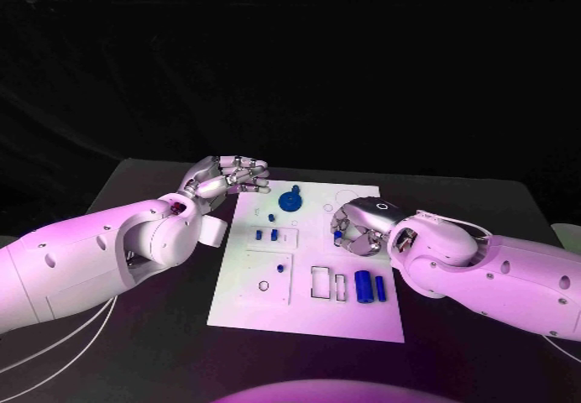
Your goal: Assemble the parts on the task board
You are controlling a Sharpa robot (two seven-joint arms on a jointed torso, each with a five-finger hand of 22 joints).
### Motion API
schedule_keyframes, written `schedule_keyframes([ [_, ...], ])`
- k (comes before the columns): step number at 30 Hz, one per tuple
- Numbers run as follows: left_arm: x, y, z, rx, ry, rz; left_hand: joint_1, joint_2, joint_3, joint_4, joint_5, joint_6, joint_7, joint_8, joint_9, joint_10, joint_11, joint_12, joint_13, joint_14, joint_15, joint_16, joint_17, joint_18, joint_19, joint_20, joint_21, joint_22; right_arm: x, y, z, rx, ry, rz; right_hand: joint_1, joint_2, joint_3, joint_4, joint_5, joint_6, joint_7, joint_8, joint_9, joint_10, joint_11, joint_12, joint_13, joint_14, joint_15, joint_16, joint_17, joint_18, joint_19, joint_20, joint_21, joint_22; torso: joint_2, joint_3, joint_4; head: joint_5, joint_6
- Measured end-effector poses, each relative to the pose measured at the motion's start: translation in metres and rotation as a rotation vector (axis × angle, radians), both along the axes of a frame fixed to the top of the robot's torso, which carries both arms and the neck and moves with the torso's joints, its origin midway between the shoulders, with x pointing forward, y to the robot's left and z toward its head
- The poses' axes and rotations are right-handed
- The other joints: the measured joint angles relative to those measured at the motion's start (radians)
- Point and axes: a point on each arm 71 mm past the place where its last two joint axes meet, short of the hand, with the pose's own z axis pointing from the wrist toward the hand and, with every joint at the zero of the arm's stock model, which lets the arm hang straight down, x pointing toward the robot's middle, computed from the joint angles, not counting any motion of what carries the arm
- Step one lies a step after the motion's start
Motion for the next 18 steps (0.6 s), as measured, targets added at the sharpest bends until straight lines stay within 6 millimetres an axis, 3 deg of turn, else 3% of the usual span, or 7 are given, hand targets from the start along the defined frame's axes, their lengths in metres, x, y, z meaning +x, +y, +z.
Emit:
schedule_keyframes([
  [10,0.0000,0.0005,-0.0001,0.001,0.001,0.001,0.000,0.000,0.000,0.000,0.000,0.000,0.000,0.000,0.000,0.000,0.000,0.000,0.000,0.000,0.000,0.000,0.000,0.000,0.000,0.000,0.000,0.000,-0.0003,-0.0011,0.0002,0.002,-0.004,-0.005,0.000,0.000,0.004,-0.005,-0.005,0.024,-0.013,0.017,0.011,0.036,-0.011,0.000,0.003,0.000,-0.015,0.005,0.006,0.000,0.011,-0.011,0.023,0.000,0.000,-0.0004,0.0007,-0.001,0.000],
  [12,0.0000,0.0006,-0.0001,0.001,0.001,0.001,0.000,0.000,0.000,0.000,0.000,0.000,0.000,0.000,0.000,0.000,0.000,0.000,0.000,0.000,0.000,0.000,0.000,0.000,0.000,0.000,0.000,0.000,-0.0014,-0.0026,0.0001,0.009,-0.006,-0.009,0.000,0.000,0.007,-0.008,-0.008,0.027,-0.017,0.027,0.015,0.046,-0.015,0.007,0.005,-0.002,-0.017,0.012,0.015,-0.015,0.025,-0.015,0.040,0.000,0.000,-0.0003,0.0007,-0.001,0.000],
  [18,0.0000,0.0010,-0.0002,0.002,0.002,0.001,0.004,0.004,0.000,0.000,0.000,0.000,0.000,0.000,0.000,0.000,0.000,0.000,0.000,0.000,0.000,0.000,0.001,0.000,0.000,0.000,0.000,-0.001,-0.0061,-0.0066,0.0046,0.058,-0.026,-0.022,0.002,0.001,0.008,-0.009,-0.004,0.029,-0.018,0.029,0.015,0.050,-0.018,0.008,0.012,0.000,-0.022,0.013,0.019,-0.015,0.027,-0.016,0.047,0.000,0.000,0.0002,0.0007,-0.001,0.000],
])
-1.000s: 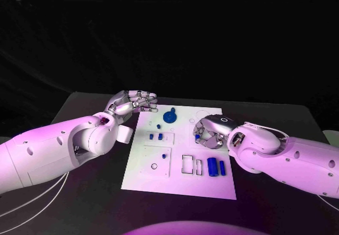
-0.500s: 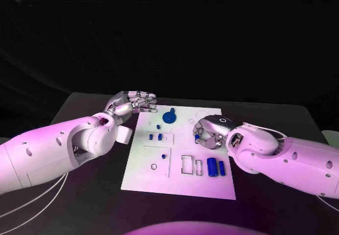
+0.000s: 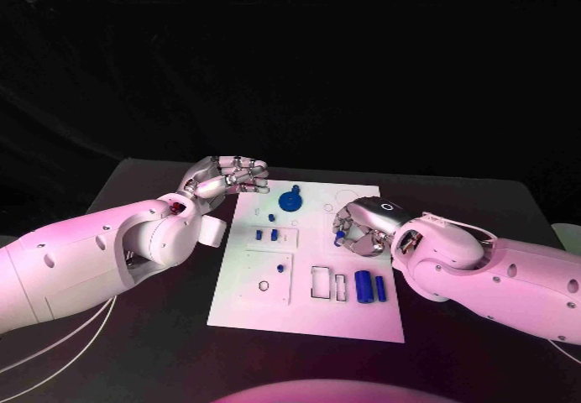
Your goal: Assemble the parts on the task board
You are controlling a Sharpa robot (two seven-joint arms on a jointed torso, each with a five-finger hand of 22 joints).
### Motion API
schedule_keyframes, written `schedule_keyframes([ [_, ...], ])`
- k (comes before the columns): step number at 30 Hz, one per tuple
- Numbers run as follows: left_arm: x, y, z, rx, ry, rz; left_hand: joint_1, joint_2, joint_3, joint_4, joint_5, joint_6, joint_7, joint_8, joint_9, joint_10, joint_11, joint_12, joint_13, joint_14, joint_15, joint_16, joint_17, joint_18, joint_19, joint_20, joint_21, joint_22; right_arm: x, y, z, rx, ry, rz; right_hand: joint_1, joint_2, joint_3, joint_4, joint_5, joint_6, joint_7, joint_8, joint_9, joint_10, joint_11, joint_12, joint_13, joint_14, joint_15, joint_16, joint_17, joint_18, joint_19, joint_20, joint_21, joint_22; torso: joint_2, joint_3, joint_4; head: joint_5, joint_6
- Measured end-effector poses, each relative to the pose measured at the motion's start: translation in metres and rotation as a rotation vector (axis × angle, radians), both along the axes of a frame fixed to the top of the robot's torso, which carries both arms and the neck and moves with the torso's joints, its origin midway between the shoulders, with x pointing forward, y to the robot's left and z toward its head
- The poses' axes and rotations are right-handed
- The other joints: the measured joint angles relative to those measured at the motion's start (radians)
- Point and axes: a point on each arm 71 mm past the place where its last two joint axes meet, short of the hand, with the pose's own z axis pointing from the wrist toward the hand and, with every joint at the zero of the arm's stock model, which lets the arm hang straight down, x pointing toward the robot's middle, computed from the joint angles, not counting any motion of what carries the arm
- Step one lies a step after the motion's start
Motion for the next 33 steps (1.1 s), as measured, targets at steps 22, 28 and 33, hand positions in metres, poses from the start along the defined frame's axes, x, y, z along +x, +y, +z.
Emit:
schedule_keyframes([
  [22,0.001,0.000,-0.001,0.001,0.001,0.002,0.000,0.000,0.000,0.000,0.000,0.000,0.000,0.000,0.000,0.000,0.000,0.000,0.001,0.000,0.000,0.000,0.001,0.000,0.000,0.000,0.000,0.000,-0.028,0.035,0.029,0.266,-0.027,0.074,0.007,0.004,-0.003,-0.002,0.000,0.003,0.001,0.000,0.000,0.005,-0.002,0.001,0.001,0.000,0.000,0.000,-0.001,0.000,0.000,0.000,0.003,0.000,-0.001,0.0001,-0.0020,0.005,0.003],
  [28,0.002,-0.002,-0.001,0.000,0.001,0.000,0.000,0.000,0.000,0.000,0.000,0.000,0.000,0.000,0.000,0.000,0.000,0.000,0.001,0.000,0.000,0.000,0.001,0.000,0.000,0.000,0.000,0.000,-0.043,0.066,0.018,0.314,0.029,0.144,0.011,0.005,0.000,-0.006,-0.001,0.005,-0.001,0.000,0.000,0.006,-0.001,0.001,0.000,0.000,0.000,0.000,-0.004,0.000,0.000,0.000,-0.001,0.001,-0.001,0.0006,-0.0006,0.012,0.001],
  [33,0.002,-0.003,-0.001,-0.002,0.001,-0.002,0.000,0.000,0.000,0.000,0.000,0.000,0.000,-0.004,0.000,0.000,0.000,-0.004,0.001,0.000,0.000,-0.004,0.002,0.000,0.000,0.000,0.000,-0.001,-0.052,0.087,0.004,0.337,0.072,0.191,0.013,0.005,0.000,-0.006,-0.001,0.004,-0.001,0.000,0.000,0.007,0.000,0.000,0.000,0.000,0.000,0.000,-0.004,0.000,0.000,0.000,-0.002,0.001,0.000,0.0001,0.0002,0.020,0.000],
])
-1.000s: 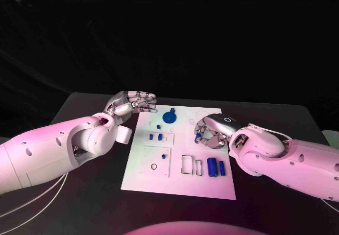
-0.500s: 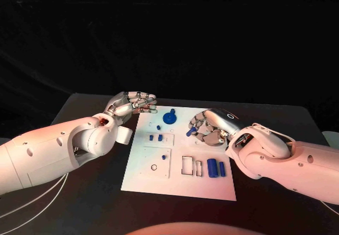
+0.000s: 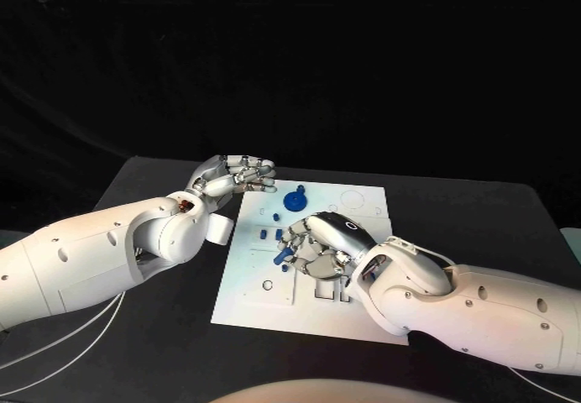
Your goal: Assemble the parts on the task board
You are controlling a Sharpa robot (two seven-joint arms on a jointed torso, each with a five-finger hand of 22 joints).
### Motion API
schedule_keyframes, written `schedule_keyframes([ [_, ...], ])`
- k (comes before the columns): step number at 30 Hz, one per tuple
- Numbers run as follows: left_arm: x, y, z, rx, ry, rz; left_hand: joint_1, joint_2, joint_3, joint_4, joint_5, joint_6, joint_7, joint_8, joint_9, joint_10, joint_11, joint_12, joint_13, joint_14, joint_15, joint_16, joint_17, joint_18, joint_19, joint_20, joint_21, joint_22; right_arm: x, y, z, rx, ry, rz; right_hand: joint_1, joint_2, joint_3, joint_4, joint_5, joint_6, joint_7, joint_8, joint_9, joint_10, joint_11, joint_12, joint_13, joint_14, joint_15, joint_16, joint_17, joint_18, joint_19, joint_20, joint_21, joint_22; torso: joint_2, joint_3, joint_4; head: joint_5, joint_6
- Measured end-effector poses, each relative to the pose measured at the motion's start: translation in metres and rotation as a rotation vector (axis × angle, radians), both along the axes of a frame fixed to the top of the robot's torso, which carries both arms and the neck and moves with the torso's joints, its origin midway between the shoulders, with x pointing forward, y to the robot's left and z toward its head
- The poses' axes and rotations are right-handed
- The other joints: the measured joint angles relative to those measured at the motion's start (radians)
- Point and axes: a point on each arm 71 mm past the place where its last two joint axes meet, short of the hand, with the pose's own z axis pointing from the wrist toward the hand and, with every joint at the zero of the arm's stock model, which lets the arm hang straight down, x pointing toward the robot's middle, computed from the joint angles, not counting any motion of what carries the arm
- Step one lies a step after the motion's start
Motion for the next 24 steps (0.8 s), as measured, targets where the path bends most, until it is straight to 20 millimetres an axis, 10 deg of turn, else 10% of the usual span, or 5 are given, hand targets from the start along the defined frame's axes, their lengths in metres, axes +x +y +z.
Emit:
schedule_keyframes([
  [24,0.000,-0.003,0.000,-0.003,0.000,-0.005,0.000,0.000,0.000,0.000,0.000,0.000,0.000,0.000,0.000,0.000,0.000,0.000,0.000,0.000,0.000,0.000,0.000,0.000,0.000,0.000,0.000,0.000,-0.007,0.030,-0.044,-0.080,0.066,0.078,0.001,0.001,-0.002,-0.001,0.006,-0.009,0.005,0.003,0.001,0.002,0.002,0.000,-0.001,0.000,0.000,0.000,0.000,0.000,0.000,0.000,-0.004,0.000,0.001,-0.0010,-0.0007,0.020,-0.011],
])
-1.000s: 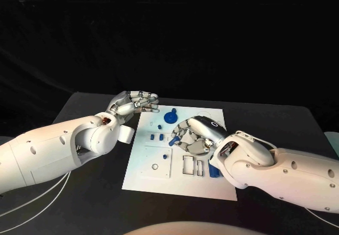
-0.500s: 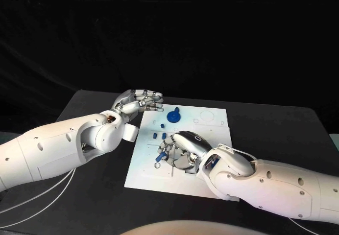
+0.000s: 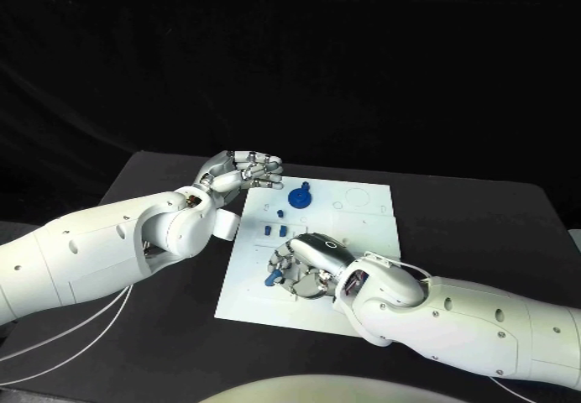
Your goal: Assemble the parts on the task board
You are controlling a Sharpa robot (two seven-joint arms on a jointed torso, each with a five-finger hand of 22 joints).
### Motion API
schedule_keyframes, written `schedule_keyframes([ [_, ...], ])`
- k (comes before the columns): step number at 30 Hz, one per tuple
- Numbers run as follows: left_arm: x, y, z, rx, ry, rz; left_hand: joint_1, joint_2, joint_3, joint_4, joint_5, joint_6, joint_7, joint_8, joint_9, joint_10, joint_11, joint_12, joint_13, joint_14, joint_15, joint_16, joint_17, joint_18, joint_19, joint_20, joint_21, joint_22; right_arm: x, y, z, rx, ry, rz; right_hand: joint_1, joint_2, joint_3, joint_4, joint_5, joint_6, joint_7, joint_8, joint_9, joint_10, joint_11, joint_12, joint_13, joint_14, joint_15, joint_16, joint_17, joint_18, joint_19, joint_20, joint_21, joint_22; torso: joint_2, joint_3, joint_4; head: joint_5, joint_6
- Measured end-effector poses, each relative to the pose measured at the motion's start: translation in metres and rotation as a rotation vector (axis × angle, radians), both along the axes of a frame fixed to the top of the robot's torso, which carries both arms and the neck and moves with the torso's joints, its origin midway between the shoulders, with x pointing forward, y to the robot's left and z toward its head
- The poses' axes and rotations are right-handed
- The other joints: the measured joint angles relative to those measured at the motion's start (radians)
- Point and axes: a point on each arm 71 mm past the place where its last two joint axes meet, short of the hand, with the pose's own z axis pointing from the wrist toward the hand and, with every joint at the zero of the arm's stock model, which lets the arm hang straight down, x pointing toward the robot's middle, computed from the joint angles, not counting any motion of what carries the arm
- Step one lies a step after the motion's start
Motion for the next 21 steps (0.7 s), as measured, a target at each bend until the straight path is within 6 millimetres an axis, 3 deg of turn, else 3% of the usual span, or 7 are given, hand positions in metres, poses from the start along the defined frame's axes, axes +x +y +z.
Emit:
schedule_keyframes([
  [21,0.0000,0.0015,0.0000,0.001,0.000,0.002,0.000,0.000,0.000,0.000,0.000,0.000,0.000,0.000,0.000,0.000,0.000,0.000,0.001,0.000,0.000,0.000,0.001,0.000,0.000,0.000,-0.004,-0.001,-0.0029,-0.0022,-0.0018,-0.048,-0.053,-0.018,-0.005,0.004,-0.001,-0.001,-0.002,-0.008,0.002,-0.001,0.014,0.000,0.001,-0.002,0.001,0.000,0.000,0.000,0.001,0.000,0.000,0.000,0.000,0.000,0.000,0.0016,-0.0005,0.003,-0.004],
])
